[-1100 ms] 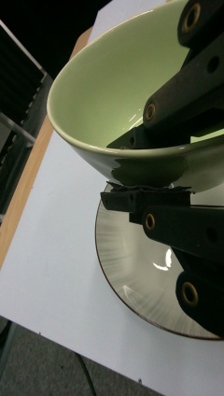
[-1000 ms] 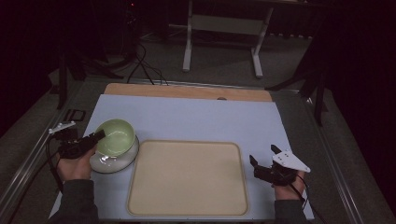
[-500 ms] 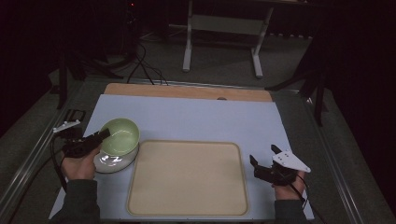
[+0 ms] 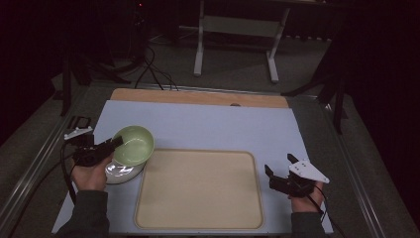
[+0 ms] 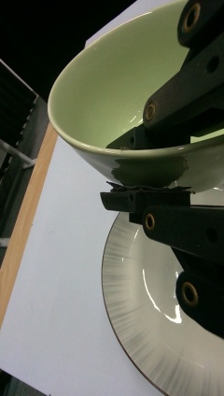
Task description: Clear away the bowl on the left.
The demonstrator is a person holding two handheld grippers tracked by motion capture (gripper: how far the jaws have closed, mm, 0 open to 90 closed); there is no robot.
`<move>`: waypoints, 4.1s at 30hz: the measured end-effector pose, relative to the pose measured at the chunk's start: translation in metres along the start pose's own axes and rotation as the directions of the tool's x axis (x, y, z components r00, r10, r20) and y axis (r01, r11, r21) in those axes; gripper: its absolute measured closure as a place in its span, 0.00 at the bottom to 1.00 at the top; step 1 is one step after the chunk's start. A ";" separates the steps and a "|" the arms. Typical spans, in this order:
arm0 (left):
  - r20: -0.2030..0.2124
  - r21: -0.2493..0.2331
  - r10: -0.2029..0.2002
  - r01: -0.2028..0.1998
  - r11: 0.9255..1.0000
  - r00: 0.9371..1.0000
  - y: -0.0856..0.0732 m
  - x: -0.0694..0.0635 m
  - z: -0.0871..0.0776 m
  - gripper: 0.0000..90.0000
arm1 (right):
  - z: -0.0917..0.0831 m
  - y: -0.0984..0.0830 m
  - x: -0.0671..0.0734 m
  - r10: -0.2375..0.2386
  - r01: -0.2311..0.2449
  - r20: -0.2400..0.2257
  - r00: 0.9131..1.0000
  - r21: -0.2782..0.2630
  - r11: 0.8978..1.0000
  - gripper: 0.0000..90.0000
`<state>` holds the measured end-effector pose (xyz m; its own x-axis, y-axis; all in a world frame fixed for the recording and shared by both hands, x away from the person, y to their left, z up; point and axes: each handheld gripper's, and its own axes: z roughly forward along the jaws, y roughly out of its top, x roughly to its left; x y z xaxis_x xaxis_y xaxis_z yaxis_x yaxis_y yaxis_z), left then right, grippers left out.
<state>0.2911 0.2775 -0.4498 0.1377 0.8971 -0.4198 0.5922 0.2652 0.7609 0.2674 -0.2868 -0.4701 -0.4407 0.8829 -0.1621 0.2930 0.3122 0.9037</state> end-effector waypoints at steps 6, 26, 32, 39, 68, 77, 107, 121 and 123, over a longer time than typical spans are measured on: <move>0.006 -0.002 -0.001 0.001 1.000 1.000 0.000 -0.002 0.001 0.88 | 0.000 0.000 0.000 0.001 -0.001 0.001 1.000 0.001 1.000 0.15; 0.043 0.015 0.037 -0.037 0.999 0.998 -0.002 -0.020 0.008 0.88 | 0.000 0.000 0.000 0.000 0.000 0.002 1.000 0.000 1.000 0.15; 0.052 0.024 0.051 -0.052 0.998 0.997 -0.003 -0.027 0.011 0.88 | 0.000 0.000 0.000 -0.002 0.002 0.001 1.000 0.000 1.000 0.15; 0.067 0.032 0.059 -0.061 0.998 0.996 -0.004 -0.032 0.014 0.88 | 0.000 0.000 0.000 -0.004 0.004 0.002 1.000 0.000 1.000 0.15; 0.112 0.066 0.099 -0.107 0.992 0.989 -0.010 -0.055 0.024 0.87 | 0.000 0.000 0.000 -0.006 0.006 0.000 1.000 0.001 1.000 0.15; 0.129 0.075 0.110 -0.120 0.990 0.986 -0.013 -0.061 0.027 0.87 | 0.000 0.000 0.000 -0.006 0.006 0.000 1.000 0.001 1.000 0.15; 0.190 0.106 0.138 -0.160 0.981 0.972 -0.021 -0.084 0.037 0.87 | 0.000 0.000 0.000 -0.009 0.009 -0.001 1.000 0.000 1.000 0.15; 0.206 0.129 0.163 -0.192 0.973 0.965 -0.027 -0.093 0.042 0.87 | 0.000 0.000 0.000 -0.008 0.008 0.000 1.000 0.000 1.000 0.15; 0.208 0.132 0.162 -0.192 0.973 0.965 -0.028 -0.095 0.043 0.87 | 0.000 0.000 0.000 -0.010 0.010 -0.001 1.000 0.000 1.000 0.15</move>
<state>0.2956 0.1695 -0.4527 0.3940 0.8346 -0.3849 0.6543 0.0394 0.7552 0.2674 -0.2871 -0.4698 -0.4441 0.8796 -0.1705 0.2890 0.3207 0.9020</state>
